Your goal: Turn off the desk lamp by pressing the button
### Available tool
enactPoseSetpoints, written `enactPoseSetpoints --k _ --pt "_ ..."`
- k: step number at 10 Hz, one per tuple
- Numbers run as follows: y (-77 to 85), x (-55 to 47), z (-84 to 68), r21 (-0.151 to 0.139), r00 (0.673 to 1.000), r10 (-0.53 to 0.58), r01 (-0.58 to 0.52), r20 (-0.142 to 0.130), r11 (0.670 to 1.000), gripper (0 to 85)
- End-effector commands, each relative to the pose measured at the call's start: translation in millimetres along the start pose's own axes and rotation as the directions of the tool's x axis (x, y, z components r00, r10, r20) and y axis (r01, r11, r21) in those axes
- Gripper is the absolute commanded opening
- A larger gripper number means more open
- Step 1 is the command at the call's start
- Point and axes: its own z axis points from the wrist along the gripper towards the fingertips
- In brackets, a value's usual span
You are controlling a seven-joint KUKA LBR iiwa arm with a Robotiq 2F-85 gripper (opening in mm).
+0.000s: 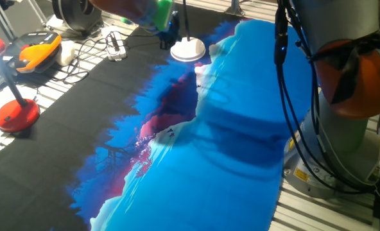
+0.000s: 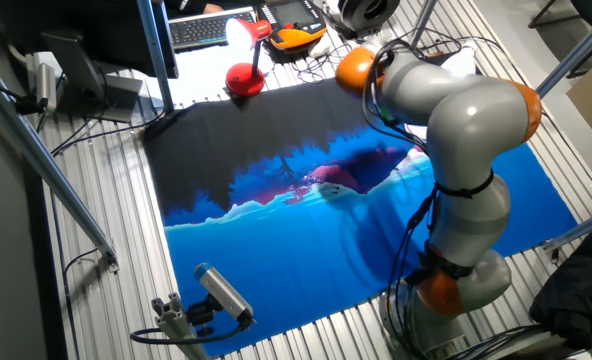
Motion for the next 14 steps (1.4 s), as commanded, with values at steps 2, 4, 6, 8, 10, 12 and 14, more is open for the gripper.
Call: enactPoseSetpoints --k 2,4,6,8,10,12,14 --pt "-4.6 -0.8 15.4 -0.002 1.0 0.004 -0.004 0.013 1.0 0.0" --pt "-4.8 1.3 31.7 0.016 0.999 0.02 -0.021 0.033 1.0 0.0" --pt "-8.0 2.2 49.1 0.015 0.998 0.028 -0.029 0.048 0.999 0.0" --pt "-8.8 0.4 61.0 0.008 0.998 0.032 -0.032 0.055 0.999 0.0" --pt "-10.1 -0.4 72.5 0.008 0.997 0.037 -0.037 0.063 0.999 0.0" --pt "-11.6 0.3 80.2 0.003 0.997 0.037 -0.038 0.068 0.999 0.0" --pt "-12.6 0.5 86.2 0.003 0.997 0.037 -0.037 0.072 0.999 0.0"
